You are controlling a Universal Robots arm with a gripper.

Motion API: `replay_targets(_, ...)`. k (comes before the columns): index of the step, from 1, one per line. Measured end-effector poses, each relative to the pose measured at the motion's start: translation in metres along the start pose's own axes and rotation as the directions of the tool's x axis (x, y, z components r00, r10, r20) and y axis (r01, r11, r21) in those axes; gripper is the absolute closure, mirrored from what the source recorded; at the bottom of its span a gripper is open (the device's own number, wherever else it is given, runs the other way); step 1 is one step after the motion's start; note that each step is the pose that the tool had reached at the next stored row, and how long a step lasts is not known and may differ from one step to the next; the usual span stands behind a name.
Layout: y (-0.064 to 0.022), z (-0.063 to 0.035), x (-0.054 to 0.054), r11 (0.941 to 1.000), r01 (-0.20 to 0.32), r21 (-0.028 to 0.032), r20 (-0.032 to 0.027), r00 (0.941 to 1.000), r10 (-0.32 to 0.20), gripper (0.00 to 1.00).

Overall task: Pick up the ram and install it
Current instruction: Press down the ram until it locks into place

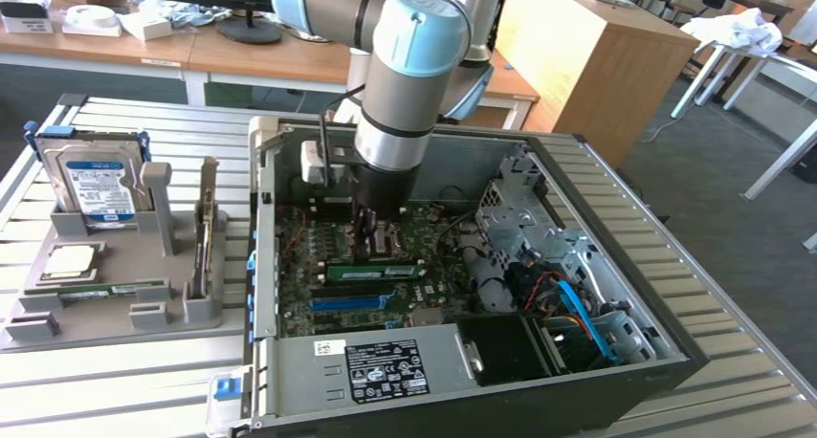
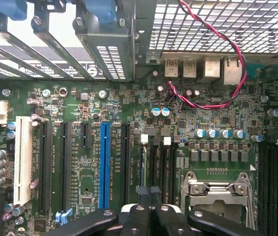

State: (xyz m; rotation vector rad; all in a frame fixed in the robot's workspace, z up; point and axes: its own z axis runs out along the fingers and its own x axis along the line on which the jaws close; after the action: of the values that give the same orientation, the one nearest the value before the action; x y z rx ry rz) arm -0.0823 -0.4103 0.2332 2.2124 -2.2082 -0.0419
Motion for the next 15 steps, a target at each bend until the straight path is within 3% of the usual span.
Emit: replay_targets(15,-0.0002,0.0053,0.0001,1.0000,0.000,0.0002,0.0001,1.0000,0.000,0.90)
